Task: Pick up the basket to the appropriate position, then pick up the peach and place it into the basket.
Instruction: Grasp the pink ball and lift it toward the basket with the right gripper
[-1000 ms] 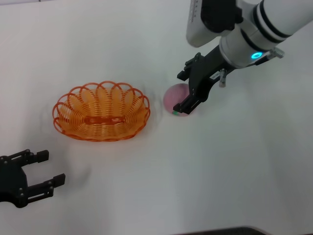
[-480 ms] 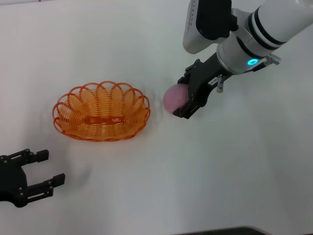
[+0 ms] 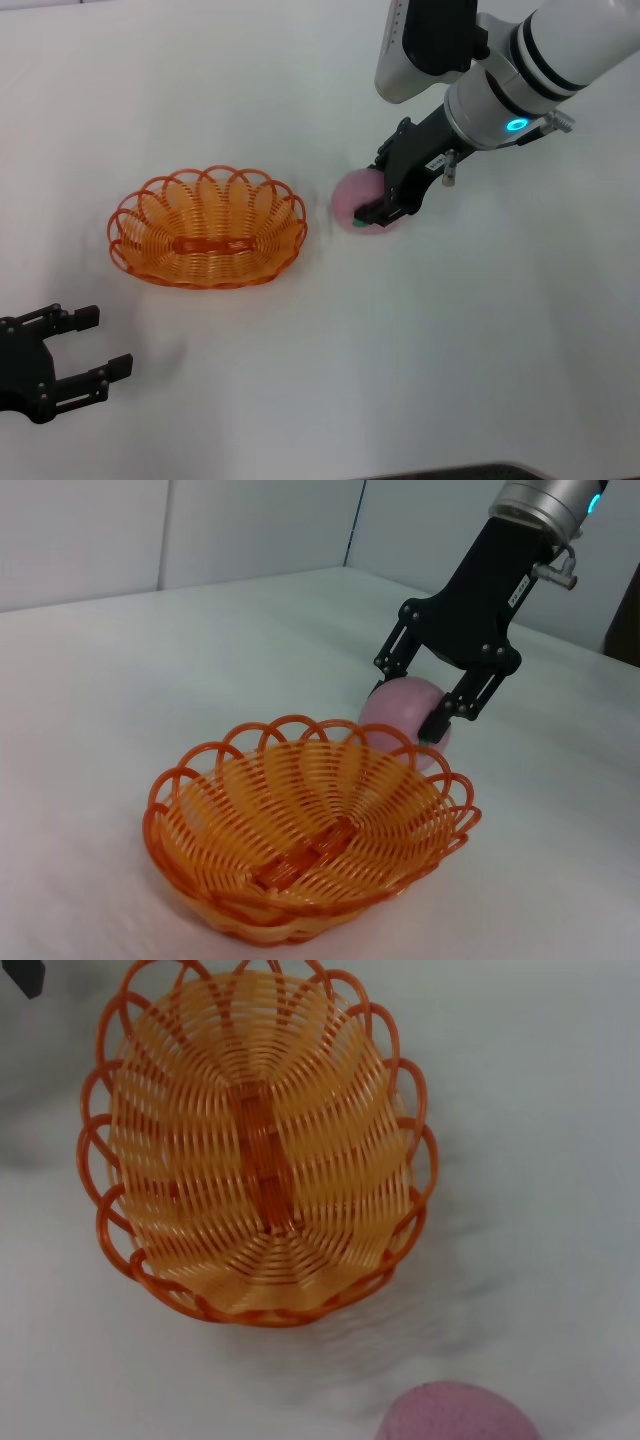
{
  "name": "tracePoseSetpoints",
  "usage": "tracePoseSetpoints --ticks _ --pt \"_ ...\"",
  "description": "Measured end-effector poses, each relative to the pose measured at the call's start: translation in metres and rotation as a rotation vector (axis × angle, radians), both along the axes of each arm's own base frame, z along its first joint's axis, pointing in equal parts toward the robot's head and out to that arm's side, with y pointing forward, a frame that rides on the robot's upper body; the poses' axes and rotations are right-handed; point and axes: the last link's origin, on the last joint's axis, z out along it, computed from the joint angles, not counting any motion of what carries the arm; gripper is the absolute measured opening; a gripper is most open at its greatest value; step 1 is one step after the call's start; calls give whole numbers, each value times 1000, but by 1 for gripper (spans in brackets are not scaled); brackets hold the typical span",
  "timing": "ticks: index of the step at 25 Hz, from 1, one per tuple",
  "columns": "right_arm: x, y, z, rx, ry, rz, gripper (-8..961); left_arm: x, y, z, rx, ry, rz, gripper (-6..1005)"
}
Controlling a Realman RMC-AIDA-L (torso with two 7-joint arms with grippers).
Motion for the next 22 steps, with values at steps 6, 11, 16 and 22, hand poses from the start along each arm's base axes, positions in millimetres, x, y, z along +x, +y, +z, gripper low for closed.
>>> tracePoseSetpoints --ticks 6,11,16,22 --pt "0 0 0 2 0 1 475 0 0 0 0 0 0 753" --pt "0 0 0 3 0 -1 372 0 0 1 3 5 -2 753" --pt "0 0 0 2 3 -1 338 0 0 1 3 6 -1 753" --pt "0 0 0 2 3 -1 337 -1 0 1 3 6 1 753"
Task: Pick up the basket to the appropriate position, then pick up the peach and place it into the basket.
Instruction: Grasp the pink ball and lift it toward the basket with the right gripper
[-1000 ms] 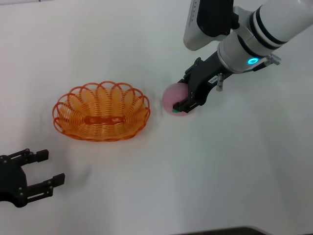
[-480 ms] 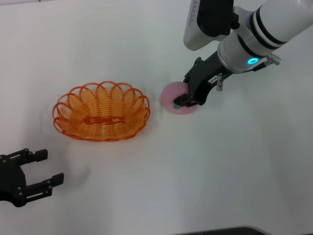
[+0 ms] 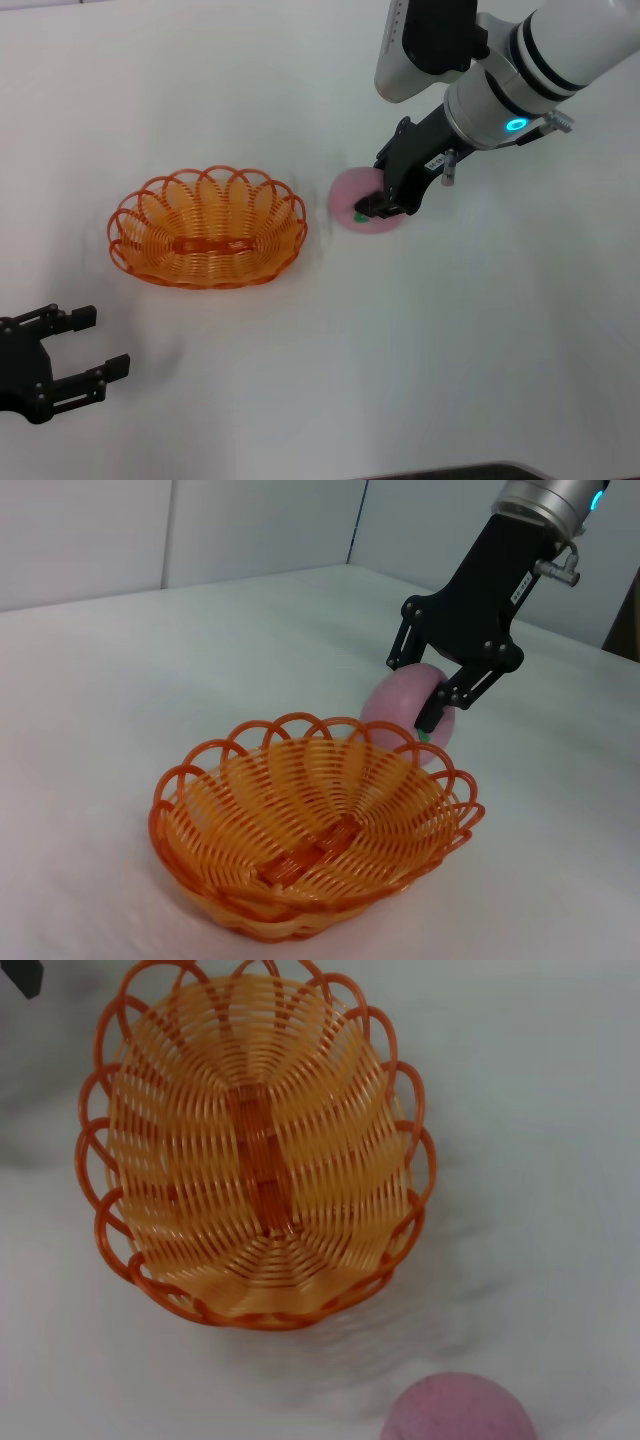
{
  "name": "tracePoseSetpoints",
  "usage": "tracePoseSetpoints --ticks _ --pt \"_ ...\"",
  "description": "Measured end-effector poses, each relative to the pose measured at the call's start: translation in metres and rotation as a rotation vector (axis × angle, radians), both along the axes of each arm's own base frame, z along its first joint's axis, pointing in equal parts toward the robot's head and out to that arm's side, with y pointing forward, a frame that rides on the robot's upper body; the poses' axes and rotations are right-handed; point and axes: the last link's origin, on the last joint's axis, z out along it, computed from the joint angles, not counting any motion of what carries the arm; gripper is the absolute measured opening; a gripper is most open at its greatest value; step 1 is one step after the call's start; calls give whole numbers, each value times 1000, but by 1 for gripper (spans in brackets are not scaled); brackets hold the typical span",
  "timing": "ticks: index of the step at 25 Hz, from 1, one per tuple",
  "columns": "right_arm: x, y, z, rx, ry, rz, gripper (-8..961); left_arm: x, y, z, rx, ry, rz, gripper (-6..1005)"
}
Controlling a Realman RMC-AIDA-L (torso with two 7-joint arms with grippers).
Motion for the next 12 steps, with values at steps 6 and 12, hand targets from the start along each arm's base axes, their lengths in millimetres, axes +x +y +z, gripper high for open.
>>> tracePoseSetpoints --ticks 6,12 --pt "-4 0 3 -3 8 4 345 0 0 0 0 0 1 753" --pt "-19 1 22 13 76 18 352 0 0 0 0 0 2 753"
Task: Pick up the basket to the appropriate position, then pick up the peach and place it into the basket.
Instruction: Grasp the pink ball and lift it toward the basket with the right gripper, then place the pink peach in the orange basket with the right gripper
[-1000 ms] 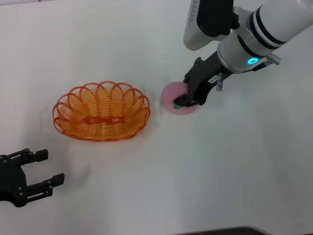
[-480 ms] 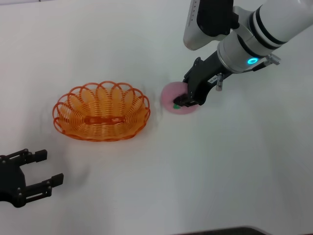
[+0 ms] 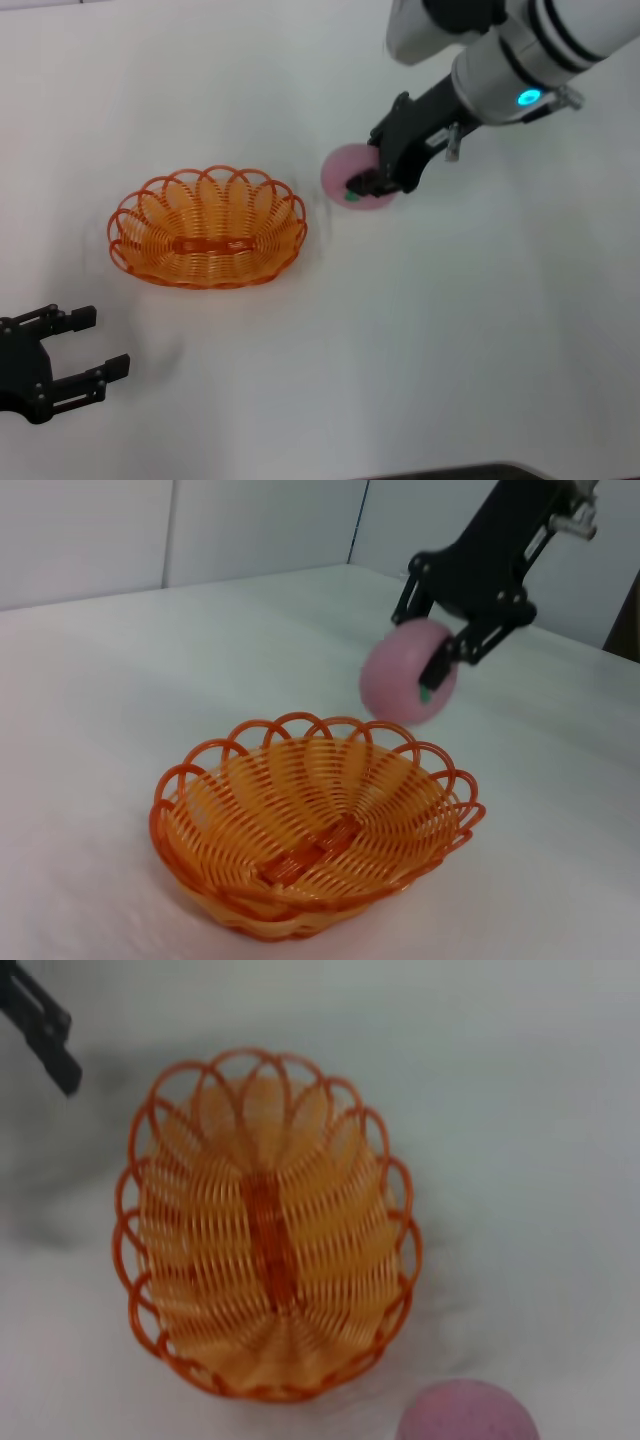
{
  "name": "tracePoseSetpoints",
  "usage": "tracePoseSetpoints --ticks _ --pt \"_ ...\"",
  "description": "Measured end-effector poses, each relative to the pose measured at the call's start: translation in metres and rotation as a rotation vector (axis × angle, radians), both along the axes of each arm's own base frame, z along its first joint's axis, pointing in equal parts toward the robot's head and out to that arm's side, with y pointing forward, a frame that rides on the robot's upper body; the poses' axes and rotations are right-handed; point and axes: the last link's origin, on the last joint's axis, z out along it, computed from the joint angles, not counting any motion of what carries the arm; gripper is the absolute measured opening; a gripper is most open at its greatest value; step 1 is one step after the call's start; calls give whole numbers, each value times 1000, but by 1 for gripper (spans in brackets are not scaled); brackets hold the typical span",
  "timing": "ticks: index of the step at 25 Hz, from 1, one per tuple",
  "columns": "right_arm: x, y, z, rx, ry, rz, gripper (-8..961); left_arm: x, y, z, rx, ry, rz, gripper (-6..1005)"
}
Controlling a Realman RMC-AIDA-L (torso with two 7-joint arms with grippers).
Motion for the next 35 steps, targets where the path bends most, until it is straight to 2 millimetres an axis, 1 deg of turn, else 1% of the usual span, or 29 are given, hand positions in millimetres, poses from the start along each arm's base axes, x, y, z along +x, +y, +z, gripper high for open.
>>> tracePoseSetpoints --ticks 3,6,12,17,20,24,30,35 --pt "-7 -1 11 17 40 15 356 0 0 0 0 0 3 753" --pt "-9 -3 17 28 58 24 359 0 0 1 -1 -2 9 753" --pt "-11 -5 16 18 62 29 367 0 0 1 -2 -3 9 753" --pt "-23 -9 10 -11 112 50 373 0 0 1 -2 -3 9 753" --pt "-31 -12 5 -35 135 71 377 0 0 1 -3 -4 8 753" --pt "-43 -15 -7 -55 142 114 382 0 0 1 -2 -4 9 752" --pt "-57 -17 -33 -54 130 191 389 0 0 1 -1 -4 9 752" --pt "-64 -19 -51 -33 107 249 395 0 0 2 3 -5 12 752"
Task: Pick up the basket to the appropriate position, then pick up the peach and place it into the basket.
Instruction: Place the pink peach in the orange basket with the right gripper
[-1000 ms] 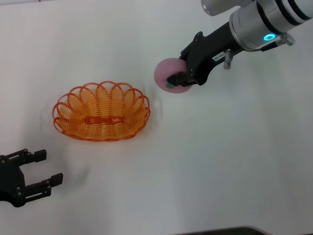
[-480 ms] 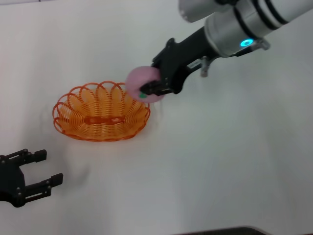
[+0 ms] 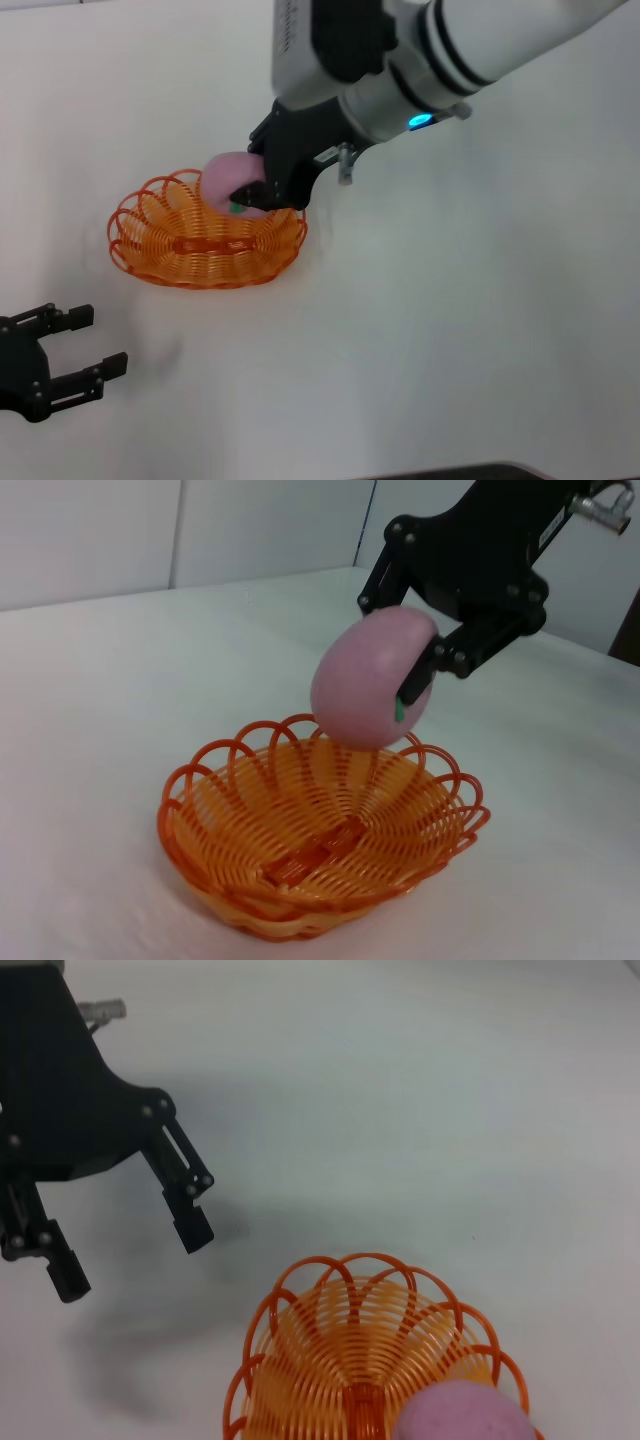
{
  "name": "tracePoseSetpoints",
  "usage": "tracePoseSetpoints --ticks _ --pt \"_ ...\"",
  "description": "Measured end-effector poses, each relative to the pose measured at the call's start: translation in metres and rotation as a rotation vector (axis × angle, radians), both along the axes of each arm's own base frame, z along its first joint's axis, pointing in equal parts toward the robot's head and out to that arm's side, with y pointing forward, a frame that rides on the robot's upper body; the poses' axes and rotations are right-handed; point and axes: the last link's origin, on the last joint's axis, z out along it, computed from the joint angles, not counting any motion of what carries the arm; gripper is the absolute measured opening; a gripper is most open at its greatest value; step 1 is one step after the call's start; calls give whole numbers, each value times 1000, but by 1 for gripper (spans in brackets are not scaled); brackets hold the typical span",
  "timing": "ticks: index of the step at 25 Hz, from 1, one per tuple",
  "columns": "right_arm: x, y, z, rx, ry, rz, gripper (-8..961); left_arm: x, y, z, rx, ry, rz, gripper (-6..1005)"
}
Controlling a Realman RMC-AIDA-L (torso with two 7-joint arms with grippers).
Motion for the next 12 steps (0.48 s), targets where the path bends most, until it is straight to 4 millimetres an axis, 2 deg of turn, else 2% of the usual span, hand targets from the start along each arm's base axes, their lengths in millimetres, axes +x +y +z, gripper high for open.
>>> tracePoseSetpoints --ticks 12 --pt "0 -2 -10 -10 17 -4 410 0 -1 1 3 -6 2 752"
